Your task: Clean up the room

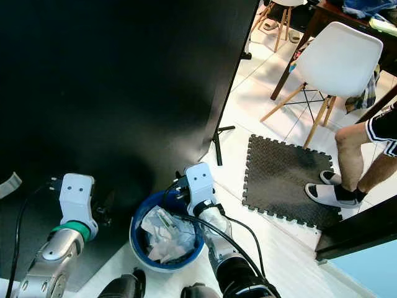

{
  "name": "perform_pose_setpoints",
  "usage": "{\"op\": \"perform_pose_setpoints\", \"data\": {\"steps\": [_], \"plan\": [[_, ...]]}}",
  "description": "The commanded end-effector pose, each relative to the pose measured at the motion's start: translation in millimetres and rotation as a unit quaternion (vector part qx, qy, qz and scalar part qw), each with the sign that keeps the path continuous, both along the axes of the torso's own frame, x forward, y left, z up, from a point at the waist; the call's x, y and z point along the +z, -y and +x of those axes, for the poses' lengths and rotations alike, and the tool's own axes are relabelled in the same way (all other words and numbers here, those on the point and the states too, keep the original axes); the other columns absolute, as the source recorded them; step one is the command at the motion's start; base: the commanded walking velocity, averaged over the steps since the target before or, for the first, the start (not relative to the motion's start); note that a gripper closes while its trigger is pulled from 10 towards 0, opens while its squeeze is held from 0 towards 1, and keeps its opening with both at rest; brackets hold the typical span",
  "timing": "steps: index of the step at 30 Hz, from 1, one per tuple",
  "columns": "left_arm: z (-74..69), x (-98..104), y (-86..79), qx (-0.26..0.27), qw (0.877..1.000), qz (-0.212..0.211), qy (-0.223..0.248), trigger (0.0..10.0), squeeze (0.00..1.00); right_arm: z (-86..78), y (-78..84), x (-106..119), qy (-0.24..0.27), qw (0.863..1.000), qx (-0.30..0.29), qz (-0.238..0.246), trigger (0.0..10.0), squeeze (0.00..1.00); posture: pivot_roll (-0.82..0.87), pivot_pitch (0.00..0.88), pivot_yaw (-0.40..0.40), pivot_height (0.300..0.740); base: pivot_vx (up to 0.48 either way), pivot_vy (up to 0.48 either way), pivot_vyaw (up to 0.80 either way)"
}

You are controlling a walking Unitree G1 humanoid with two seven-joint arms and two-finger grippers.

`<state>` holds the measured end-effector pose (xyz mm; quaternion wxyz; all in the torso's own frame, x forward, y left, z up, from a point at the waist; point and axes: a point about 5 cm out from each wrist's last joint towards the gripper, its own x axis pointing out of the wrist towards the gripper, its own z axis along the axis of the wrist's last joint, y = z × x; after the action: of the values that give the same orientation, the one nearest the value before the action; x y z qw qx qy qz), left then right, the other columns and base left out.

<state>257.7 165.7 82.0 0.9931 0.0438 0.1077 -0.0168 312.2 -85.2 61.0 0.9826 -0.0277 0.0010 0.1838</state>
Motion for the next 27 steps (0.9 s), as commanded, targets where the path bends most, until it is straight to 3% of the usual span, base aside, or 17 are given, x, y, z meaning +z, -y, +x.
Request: {"op": "perform_pose_setpoints", "data": {"steps": [1,27], "plan": [[-1.8,-3.5,2.5,-0.005,1.000,0.000,-0.003,10.0,0.00,-3.8,3.3,-6.7,-0.015,1.000,-0.008,0.002,10.0,0.00,0.10,0.050,-0.001,0.712,0.000,0.000,0.00],[-0.7,-4.8,2.2,-0.005,1.000,0.002,-0.004,10.0,0.00,-3.1,2.2,-6.4,-0.016,1.000,-0.005,0.000,10.0,0.00,0.10,0.043,-0.007,0.712,0.000,0.000,0.00]]}}
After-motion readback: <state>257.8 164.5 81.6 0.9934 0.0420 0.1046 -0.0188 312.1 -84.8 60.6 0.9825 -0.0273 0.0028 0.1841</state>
